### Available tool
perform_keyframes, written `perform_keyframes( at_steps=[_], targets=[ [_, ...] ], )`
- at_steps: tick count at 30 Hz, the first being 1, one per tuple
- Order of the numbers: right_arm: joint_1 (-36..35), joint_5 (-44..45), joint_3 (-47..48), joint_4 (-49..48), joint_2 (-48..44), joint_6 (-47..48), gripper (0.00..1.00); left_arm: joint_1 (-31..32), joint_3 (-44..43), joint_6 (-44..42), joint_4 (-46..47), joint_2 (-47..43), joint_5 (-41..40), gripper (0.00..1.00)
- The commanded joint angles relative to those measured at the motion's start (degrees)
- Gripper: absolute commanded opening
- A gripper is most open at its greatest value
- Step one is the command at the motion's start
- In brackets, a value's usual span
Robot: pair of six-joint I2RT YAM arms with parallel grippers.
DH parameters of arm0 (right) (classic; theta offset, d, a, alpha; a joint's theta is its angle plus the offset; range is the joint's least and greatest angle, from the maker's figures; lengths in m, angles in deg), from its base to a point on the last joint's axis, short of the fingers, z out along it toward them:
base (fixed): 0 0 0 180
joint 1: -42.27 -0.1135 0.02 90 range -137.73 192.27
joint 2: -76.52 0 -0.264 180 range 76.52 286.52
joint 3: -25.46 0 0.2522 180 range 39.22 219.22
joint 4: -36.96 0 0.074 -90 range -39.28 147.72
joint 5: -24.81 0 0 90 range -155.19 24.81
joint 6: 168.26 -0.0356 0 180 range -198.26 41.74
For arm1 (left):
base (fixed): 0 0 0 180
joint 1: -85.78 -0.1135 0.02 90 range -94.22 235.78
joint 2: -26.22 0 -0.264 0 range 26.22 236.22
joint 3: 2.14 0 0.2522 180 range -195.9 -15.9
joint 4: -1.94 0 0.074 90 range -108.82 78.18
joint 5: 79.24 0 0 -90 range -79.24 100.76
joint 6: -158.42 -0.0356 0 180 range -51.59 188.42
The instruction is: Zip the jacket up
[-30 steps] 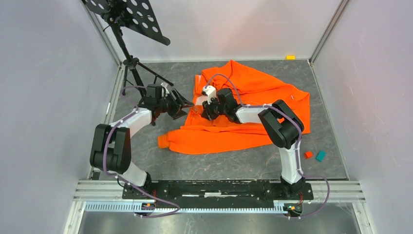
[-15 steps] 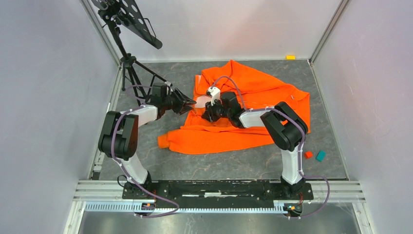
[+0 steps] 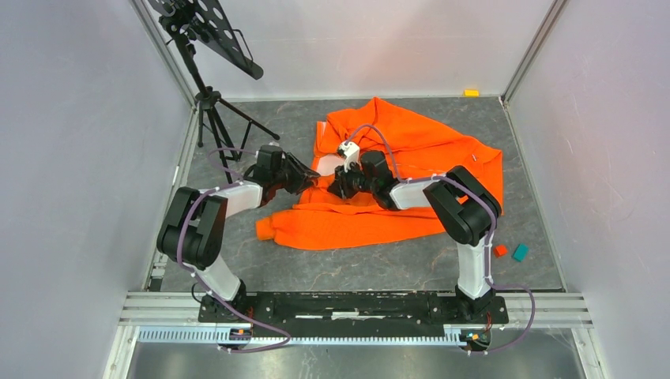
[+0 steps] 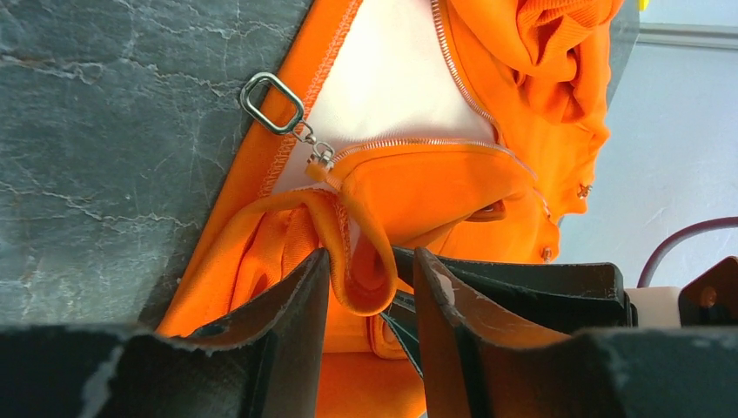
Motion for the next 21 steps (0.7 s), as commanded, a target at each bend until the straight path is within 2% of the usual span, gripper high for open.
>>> perform_keyframes(
  at_steps=[1, 6, 14, 21],
  targets=[
    [-0.86, -2.15, -1.64, -4.03, -2.96, -1.68, 0.30, 1.75, -2.05, 2.25, 1.85, -0.28, -4.32, 0.47],
    [-1.29, -2.10, -3.18, -5.33, -3.95, -1.77, 0.30, 2.98, -2.32, 1.38, 2.20, -0.45, -5.60, 0.44],
    [-1.57, -2.10, -4.25, -6.46, -4.72, -1.78, 0.30, 3.89, 3.61, -2.56, 0.08, -11.09, -12.89, 0.48],
    [-1.66, -2.80, -4.68, -7.45, -4.81, -2.38, 0.30, 4.06, 2.21, -1.37, 0.26, -8.45, -11.55, 0.45]
  ],
)
